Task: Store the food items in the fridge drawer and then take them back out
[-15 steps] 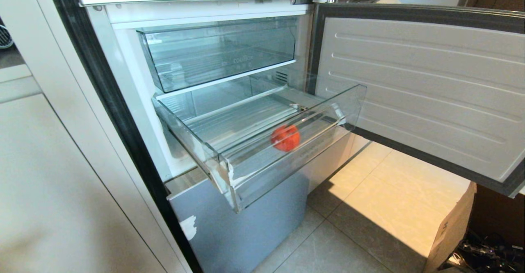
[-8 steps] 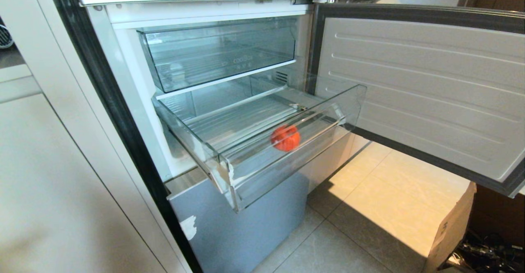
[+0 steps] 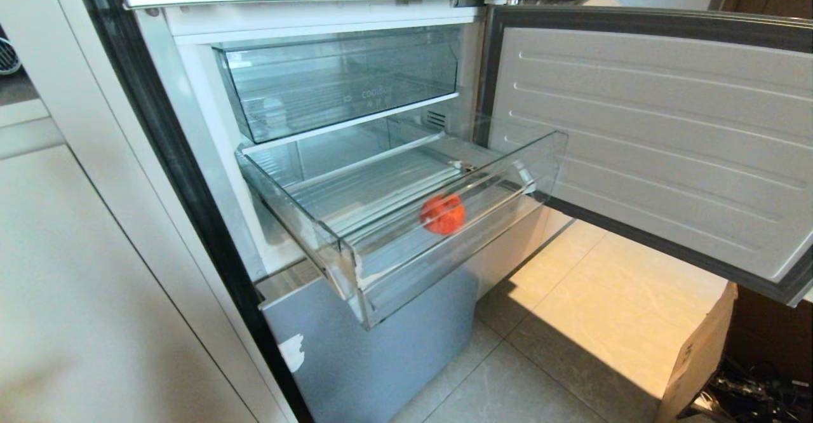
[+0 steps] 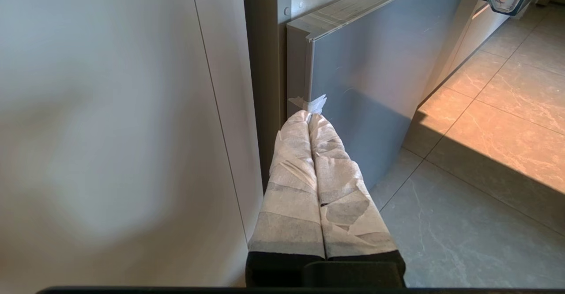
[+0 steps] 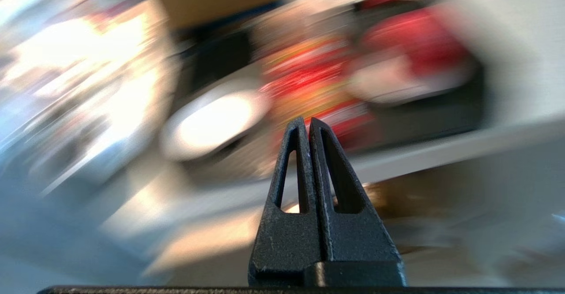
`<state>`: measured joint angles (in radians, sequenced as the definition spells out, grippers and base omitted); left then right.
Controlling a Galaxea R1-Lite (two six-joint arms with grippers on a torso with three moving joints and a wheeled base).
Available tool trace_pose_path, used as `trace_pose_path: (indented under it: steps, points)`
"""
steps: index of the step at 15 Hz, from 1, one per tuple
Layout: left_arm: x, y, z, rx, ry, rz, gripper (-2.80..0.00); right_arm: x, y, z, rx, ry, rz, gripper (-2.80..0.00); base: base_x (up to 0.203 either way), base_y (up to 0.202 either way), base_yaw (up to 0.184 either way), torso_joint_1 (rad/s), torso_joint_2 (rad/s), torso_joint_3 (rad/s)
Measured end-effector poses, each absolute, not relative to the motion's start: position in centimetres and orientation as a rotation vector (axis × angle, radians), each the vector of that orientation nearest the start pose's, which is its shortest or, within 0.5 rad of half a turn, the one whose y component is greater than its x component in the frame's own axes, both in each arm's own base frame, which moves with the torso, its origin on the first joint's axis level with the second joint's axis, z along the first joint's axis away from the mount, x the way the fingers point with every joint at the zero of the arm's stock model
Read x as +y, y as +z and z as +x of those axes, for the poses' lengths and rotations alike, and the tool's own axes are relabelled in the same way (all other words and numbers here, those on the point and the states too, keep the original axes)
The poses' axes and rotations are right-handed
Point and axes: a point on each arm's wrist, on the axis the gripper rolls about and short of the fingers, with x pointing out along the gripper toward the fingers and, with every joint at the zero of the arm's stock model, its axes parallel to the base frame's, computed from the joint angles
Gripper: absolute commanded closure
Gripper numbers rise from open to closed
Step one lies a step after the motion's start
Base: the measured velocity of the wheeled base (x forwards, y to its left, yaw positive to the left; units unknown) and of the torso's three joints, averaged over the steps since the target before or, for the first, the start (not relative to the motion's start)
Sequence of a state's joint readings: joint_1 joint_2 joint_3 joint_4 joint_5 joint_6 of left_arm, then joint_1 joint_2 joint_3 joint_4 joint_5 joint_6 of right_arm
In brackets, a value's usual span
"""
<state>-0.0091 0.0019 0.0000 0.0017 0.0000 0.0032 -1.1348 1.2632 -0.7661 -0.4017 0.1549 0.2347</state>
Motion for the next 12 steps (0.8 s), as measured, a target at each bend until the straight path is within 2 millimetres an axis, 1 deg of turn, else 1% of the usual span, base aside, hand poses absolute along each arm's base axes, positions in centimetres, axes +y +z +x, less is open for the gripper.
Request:
trace_pose_path:
  steps: [2,3,4,5,6,8,10,12]
  points:
    - [0.0,7.5,-2.3,0.004,-0.009,0.003,0.00,-13.1,24.5,10.8,0.009,-0.784,0.269,0.00,0.000,0.000,0.000,0.000,0.00,0.000]
    - [0.0,7.5,-2.3,0.004,-0.009,0.003,0.00,-10.5,23.7,11.2,0.034,-0.673,0.258,0.00,0.000,0.000,0.000,0.000,0.00,0.000]
    - [0.0,7.5,-2.3,0.004,-0.009,0.003,0.00,-7.7,22.8,11.1,0.056,-0.556,0.232,0.00,0.000,0.000,0.000,0.000,0.00,0.000]
    - [0.0,7.5,-2.3,0.004,-0.009,0.003,0.00,-5.2,21.8,10.1,0.070,-0.452,0.198,0.00,0.000,0.000,0.000,0.000,0.00,0.000]
    - [0.0,7.5,-2.3,0.004,-0.009,0.003,0.00,-3.5,20.7,8.6,0.075,-0.375,0.155,0.00,0.000,0.000,0.000,0.000,0.00,0.000]
    - [0.0,7.5,-2.3,0.004,-0.009,0.003,0.00,-1.3,17.8,5.1,0.075,-0.247,0.054,0.00,0.000,0.000,0.000,0.000,0.00,0.000]
    - [0.0,7.5,-2.3,0.004,-0.009,0.003,0.00,-0.4,14.4,2.4,0.066,-0.150,-0.040,0.00,0.000,0.000,0.000,0.000,0.00,0.000]
    - [0.0,7.5,-2.3,0.004,-0.009,0.003,0.00,-0.1,11.4,0.5,0.072,-0.086,-0.090,0.00,0.000,0.000,0.000,0.000,0.00,0.000]
